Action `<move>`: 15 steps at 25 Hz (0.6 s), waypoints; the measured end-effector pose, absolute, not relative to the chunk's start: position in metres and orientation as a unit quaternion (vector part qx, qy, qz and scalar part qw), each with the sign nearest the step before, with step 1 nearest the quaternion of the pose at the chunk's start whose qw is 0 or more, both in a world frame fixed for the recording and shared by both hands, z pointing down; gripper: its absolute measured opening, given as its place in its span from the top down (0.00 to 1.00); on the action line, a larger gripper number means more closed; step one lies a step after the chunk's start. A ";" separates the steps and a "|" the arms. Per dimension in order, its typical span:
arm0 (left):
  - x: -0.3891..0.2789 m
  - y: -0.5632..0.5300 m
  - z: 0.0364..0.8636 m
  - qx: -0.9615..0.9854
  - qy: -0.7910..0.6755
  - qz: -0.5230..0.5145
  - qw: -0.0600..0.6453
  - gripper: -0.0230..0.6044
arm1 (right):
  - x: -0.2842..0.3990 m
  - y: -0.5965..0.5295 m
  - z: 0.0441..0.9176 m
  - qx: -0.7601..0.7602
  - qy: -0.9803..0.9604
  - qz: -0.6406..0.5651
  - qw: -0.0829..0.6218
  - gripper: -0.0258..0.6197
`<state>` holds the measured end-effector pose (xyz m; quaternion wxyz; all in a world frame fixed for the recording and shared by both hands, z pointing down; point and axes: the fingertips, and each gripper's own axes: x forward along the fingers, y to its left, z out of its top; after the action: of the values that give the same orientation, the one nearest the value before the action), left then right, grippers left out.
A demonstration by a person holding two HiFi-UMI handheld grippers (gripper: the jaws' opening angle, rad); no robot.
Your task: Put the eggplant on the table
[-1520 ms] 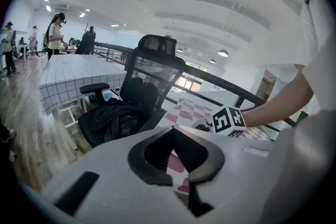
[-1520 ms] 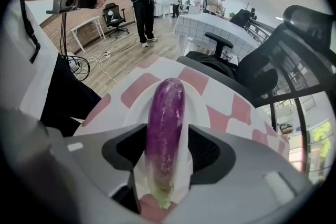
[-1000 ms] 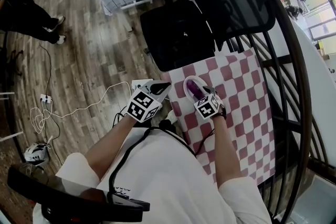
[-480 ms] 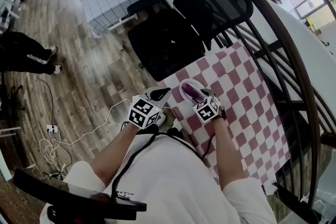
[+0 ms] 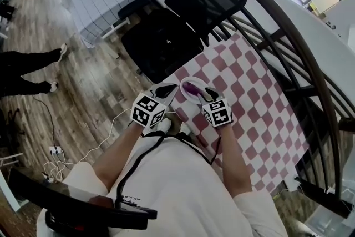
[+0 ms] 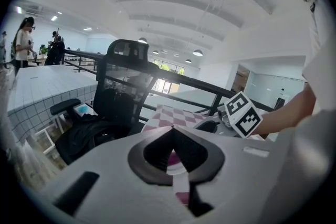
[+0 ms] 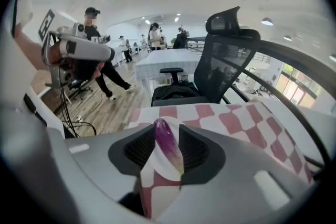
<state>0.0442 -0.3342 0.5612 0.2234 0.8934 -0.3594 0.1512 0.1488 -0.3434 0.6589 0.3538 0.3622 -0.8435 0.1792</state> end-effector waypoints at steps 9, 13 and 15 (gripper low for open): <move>0.072 -0.329 0.548 0.915 -0.313 0.150 0.205 0.96 | 0.178 -0.320 0.601 0.446 -0.836 0.201 0.247 0.89; 0.089 -0.326 0.536 0.927 -0.290 0.141 0.193 0.96 | 0.198 -0.308 0.571 0.488 -0.828 0.214 0.175 0.94; 0.100 -0.324 0.530 0.933 -0.276 0.138 0.186 0.96 | 0.207 -0.300 0.556 0.503 -0.824 0.216 0.145 0.94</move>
<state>0.0996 -0.3243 0.5297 0.1862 0.9327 -0.2764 0.1376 0.2069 -0.3005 0.5563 0.1447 0.5029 -0.8244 0.2158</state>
